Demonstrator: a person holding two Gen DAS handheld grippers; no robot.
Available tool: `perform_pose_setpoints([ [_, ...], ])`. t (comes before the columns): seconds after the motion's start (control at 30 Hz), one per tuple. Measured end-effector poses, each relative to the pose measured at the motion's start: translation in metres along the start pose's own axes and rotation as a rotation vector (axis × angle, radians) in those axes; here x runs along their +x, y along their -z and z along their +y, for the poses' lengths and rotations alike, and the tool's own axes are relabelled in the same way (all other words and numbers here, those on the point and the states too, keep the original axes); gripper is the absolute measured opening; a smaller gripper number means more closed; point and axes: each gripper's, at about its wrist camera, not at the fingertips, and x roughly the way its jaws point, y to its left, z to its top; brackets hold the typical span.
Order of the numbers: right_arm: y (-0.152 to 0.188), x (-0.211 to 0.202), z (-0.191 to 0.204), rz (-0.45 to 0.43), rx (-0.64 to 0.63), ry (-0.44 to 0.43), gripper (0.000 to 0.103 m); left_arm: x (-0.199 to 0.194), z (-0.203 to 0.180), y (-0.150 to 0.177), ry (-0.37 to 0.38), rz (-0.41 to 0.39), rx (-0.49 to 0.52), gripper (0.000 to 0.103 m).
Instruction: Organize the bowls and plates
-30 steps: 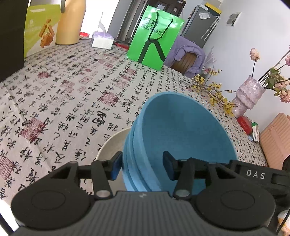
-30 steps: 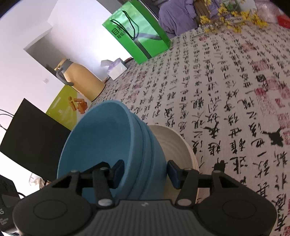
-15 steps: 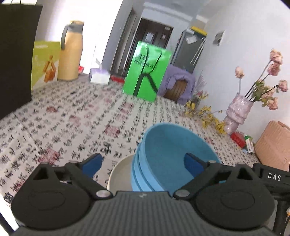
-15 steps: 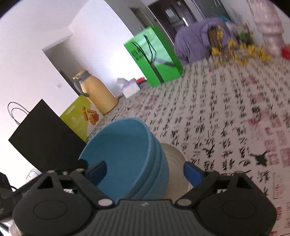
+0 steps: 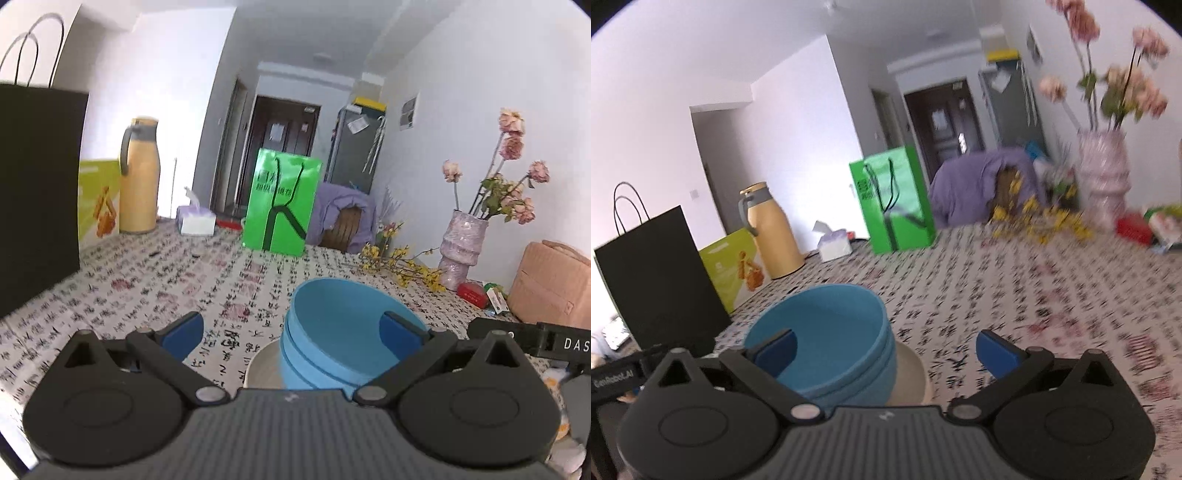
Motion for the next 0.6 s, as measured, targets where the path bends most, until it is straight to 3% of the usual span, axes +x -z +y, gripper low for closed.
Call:
perform_pose_setpoints([
  [0.23, 0.034, -0.044, 0.025, -0.092, -0.130, 0.108, 0.103, -0.035, -0.006, 0.027, -0.014, -0.061, 0.102, 0.103],
  [0.6, 0.093, -0.090, 0.054, -0.089, -0.222, 0.164, 0.103, -0.084, -0.004, 0.071, 0.046, -0.070, 0.118, 0.103],
])
